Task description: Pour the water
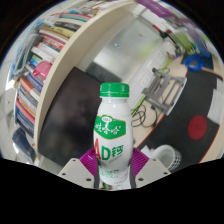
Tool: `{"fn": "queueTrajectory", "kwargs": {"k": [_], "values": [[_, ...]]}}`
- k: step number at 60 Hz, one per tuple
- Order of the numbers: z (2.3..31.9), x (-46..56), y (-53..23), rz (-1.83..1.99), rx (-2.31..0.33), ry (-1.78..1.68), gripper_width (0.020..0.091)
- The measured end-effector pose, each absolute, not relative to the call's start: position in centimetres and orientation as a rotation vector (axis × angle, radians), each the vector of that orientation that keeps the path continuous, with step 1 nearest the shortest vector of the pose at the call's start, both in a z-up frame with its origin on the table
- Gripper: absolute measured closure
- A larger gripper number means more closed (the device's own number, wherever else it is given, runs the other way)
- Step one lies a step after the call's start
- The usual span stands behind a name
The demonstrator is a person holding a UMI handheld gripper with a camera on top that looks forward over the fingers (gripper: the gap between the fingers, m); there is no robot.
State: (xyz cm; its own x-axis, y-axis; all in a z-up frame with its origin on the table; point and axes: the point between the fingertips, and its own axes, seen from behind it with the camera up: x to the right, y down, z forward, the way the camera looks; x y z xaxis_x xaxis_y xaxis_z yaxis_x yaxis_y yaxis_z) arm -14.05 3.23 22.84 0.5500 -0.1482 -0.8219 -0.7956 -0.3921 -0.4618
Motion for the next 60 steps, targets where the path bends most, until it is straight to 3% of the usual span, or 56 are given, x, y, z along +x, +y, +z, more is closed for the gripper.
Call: {"fn": "queueTrajectory", "kwargs": {"k": [14, 22, 35, 51, 56, 60], "values": [[21.1, 0.7, 3.6, 0.067, -1.902, 0.351, 0.0689], [17.9, 6.4, 3.5, -0.176, -1.894, 0.235, 0.0690], [10.2, 8.6, 4.1, -0.189, -1.924, 0.225, 0.0676], [5.4, 7.9, 4.1, -0.155, -1.922, 0.230, 0.0636], [5.6, 7.7, 4.1, -0.157, -1.878, 0.211, 0.0633], [5.7, 7.5, 3.9, -0.165, -1.874, 0.207, 0.0592]]}}
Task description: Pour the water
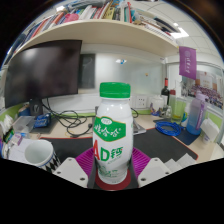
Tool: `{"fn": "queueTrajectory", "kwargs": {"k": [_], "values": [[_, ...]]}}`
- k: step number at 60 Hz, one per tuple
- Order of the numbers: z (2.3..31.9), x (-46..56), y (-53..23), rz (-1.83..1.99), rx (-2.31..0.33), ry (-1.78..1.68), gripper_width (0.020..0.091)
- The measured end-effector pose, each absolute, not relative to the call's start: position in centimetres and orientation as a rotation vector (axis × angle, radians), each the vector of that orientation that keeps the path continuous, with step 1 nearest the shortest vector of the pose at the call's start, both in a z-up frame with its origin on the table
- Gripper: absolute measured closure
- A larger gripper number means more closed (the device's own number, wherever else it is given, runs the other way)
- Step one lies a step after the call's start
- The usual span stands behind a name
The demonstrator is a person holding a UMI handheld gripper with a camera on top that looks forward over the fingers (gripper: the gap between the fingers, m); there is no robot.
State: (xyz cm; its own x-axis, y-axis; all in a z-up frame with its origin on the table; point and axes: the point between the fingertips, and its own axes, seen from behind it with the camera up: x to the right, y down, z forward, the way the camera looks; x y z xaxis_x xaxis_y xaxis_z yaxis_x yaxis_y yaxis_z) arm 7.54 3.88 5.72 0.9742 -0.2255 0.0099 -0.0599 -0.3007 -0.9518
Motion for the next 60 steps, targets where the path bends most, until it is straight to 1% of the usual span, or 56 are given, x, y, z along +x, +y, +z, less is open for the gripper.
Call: {"fn": "queueTrajectory", "kwargs": {"k": [7, 8, 11, 15, 17, 24, 30, 32, 38, 45, 51, 60], "values": [[5.6, 7.5, 3.7, -0.150, -1.890, 0.234, 0.0541], [5.5, 7.6, 3.6, -0.147, -1.894, 0.238, 0.0525], [5.4, 7.8, 3.3, -0.154, -1.906, 0.247, 0.0449], [5.3, 8.1, 2.8, -0.170, -1.920, 0.245, 0.0294], [5.0, 8.0, 2.4, -0.177, -1.939, 0.243, 0.0243], [4.3, 7.1, 0.4, -0.168, -2.003, 0.217, 0.0249], [3.4, 5.4, -2.7, -0.146, -2.095, 0.189, 0.0253], [3.5, 4.9, -3.9, -0.141, -2.121, 0.194, 0.0259], [5.4, 3.4, -6.9, -0.105, -2.158, 0.227, 0.0263], [9.2, 1.8, -9.1, -0.116, -2.175, 0.228, 0.0263], [12.2, -0.3, -9.7, -0.105, -2.183, 0.161, 0.0261], [14.1, -2.7, -11.0, -0.105, -2.220, 0.080, 0.0262]]}}
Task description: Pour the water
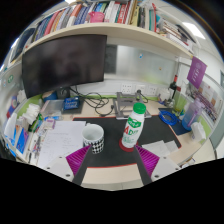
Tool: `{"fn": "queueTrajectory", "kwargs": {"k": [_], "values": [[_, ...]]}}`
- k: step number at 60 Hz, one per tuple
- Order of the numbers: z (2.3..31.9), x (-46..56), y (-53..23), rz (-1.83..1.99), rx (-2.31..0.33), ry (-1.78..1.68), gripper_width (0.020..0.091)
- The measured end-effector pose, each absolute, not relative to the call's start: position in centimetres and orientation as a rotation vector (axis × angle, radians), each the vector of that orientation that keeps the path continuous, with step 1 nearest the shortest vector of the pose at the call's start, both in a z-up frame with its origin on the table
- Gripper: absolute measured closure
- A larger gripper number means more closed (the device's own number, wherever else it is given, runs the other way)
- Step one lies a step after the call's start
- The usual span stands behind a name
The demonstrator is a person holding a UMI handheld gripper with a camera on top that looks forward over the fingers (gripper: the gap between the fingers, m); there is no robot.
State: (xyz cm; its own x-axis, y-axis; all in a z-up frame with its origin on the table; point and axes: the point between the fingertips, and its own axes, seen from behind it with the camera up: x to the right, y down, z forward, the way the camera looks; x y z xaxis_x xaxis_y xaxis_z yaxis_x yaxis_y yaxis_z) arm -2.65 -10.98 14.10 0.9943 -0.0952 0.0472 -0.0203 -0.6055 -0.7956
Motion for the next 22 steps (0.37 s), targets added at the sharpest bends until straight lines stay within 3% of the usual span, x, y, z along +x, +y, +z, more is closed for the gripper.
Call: {"fn": "queueTrajectory", "kwargs": {"k": [22], "values": [[14.6, -8.9, -14.5, -0.055, -2.311, 0.027, 0.0270]]}}
